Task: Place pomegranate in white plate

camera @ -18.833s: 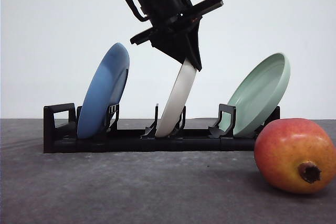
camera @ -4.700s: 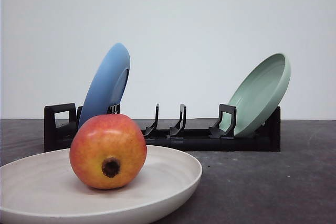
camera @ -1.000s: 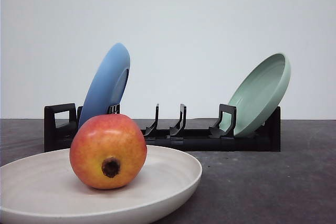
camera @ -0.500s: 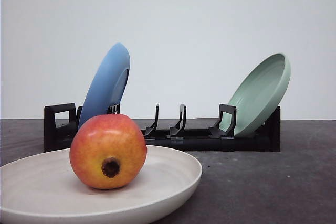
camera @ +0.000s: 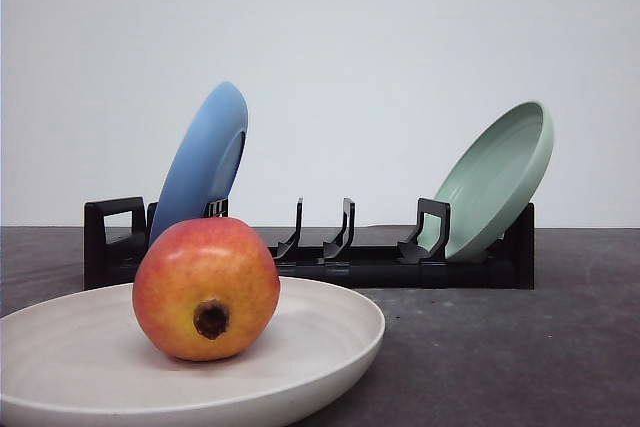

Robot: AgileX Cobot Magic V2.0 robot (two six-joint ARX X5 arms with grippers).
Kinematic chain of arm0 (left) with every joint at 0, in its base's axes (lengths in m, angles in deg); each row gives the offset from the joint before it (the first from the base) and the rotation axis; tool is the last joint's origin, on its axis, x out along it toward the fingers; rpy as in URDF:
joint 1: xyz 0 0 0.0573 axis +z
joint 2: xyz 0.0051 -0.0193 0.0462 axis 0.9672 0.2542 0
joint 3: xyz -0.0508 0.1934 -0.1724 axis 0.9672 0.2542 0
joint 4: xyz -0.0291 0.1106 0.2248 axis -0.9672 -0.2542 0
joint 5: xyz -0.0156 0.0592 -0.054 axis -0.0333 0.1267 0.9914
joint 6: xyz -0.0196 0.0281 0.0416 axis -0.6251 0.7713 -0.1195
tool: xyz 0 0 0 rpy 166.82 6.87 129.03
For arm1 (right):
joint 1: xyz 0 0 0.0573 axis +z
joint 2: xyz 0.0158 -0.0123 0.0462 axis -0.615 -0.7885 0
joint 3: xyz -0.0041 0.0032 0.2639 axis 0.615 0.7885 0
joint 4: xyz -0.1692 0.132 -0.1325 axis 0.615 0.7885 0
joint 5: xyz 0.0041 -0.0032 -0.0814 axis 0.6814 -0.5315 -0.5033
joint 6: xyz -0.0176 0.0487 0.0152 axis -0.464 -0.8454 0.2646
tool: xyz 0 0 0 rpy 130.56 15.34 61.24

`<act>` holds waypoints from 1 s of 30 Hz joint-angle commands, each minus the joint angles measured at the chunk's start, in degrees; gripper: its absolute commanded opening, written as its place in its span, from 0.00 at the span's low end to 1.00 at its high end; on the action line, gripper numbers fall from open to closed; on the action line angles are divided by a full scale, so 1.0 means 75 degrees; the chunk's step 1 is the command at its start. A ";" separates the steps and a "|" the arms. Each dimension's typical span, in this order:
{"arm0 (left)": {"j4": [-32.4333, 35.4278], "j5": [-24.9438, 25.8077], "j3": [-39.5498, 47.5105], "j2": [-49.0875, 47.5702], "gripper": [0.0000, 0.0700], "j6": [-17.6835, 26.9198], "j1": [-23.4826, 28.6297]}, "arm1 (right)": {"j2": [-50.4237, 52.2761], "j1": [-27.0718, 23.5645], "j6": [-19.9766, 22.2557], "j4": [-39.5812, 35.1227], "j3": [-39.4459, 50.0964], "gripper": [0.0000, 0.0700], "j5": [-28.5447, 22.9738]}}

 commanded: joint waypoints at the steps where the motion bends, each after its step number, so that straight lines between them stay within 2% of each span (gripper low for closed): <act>1: -0.0029 0.0041 0.0076 -0.0012 0.00 0.0079 0.0009 | 0.0006 -0.0015 -0.0055 -0.0050 0.0035 0.00 -0.0006; 30: -0.0029 0.0041 0.0073 -0.0009 0.00 0.0079 0.0009 | 0.0006 -0.0015 -0.0055 -0.0050 0.0035 0.00 -0.0006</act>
